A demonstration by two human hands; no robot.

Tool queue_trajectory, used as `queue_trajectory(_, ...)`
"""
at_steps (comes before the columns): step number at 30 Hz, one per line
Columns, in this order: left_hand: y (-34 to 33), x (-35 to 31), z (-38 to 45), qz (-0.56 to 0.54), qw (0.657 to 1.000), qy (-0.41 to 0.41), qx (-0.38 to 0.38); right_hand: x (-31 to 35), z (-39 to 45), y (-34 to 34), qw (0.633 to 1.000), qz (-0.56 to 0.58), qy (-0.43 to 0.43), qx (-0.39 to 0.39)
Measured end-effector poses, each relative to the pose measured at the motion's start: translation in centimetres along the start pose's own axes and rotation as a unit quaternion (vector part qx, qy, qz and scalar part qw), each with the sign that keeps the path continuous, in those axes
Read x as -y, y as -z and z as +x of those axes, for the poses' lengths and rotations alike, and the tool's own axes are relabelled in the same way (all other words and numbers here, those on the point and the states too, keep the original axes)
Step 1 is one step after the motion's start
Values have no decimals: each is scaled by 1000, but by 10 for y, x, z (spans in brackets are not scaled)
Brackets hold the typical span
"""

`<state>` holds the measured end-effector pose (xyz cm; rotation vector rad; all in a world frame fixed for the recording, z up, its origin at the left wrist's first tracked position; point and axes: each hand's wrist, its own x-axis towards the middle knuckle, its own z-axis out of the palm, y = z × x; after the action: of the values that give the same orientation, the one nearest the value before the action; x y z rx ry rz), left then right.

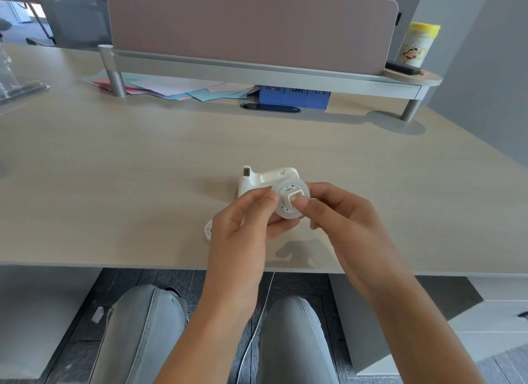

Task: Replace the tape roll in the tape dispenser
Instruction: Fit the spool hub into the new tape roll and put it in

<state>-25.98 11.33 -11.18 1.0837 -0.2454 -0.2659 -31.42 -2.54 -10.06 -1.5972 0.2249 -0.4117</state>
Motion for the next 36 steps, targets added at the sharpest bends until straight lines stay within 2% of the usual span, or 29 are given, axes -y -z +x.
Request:
queue_trajectory(4, 2, 3, 1, 24, 1000, -14, 8, -4, 0, 1, 997, 82, -7, 4)
queue_trajectory(7, 4, 6, 4, 33, 999, -24, 6, -8, 3, 3, 995, 101, -19, 4)
queue_trajectory(18, 5, 8, 4, 90, 994, -53, 3, -4, -3, -3, 992, 123, 4, -37)
queue_trajectory(36, 8, 16, 7, 81, 995, -61, -10, -8, -6, -6, 990, 124, 12, -64)
